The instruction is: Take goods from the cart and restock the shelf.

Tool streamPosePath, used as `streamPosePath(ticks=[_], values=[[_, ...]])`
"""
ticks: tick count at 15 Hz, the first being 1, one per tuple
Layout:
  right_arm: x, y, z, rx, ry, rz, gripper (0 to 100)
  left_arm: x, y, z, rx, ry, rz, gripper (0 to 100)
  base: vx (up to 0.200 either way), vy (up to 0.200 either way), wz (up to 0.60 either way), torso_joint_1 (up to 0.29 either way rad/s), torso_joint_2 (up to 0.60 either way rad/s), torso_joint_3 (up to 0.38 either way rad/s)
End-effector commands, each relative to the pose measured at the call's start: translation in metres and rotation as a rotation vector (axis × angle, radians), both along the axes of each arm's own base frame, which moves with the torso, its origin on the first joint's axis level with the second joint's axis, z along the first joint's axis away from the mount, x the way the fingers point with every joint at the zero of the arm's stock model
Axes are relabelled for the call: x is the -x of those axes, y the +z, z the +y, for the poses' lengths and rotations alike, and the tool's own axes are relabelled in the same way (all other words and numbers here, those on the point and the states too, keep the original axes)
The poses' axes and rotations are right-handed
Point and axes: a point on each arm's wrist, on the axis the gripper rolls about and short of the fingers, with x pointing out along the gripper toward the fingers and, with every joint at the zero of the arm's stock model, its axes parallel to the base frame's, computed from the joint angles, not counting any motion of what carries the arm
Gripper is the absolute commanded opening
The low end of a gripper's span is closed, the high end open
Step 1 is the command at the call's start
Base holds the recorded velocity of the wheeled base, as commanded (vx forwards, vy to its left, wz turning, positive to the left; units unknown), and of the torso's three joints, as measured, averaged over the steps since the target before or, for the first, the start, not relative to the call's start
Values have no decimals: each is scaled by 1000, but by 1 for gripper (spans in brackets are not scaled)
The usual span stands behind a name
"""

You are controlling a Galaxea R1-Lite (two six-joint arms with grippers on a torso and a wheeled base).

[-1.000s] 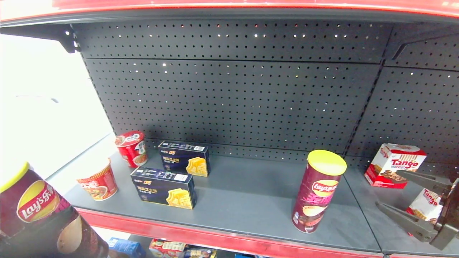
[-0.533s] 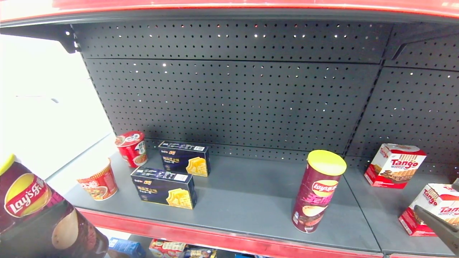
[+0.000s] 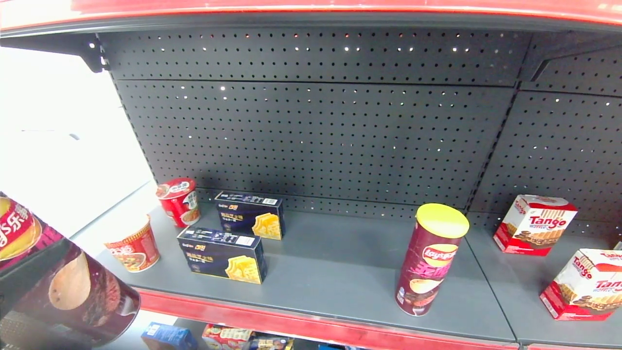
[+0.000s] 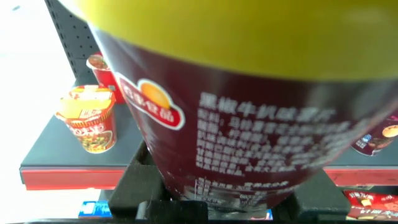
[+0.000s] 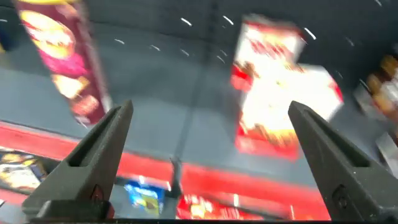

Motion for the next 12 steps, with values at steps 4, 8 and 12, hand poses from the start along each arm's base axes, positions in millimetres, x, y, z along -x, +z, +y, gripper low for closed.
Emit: streamPosePath(ticks=[4, 8, 12], values=[[32, -34, 1, -37, -194, -117, 100, 7, 0, 1, 4, 2, -25, 0, 0, 0, 0, 0, 0, 0], [24, -53, -2, -39, -288, -107, 100, 12, 4, 1, 8, 3, -50, 0, 0, 0, 0, 0, 0, 0], [24, -55, 0, -106, -213, -96, 100, 13, 11, -2, 8, -64, -80, 0, 0, 0, 0, 0, 0, 0]])
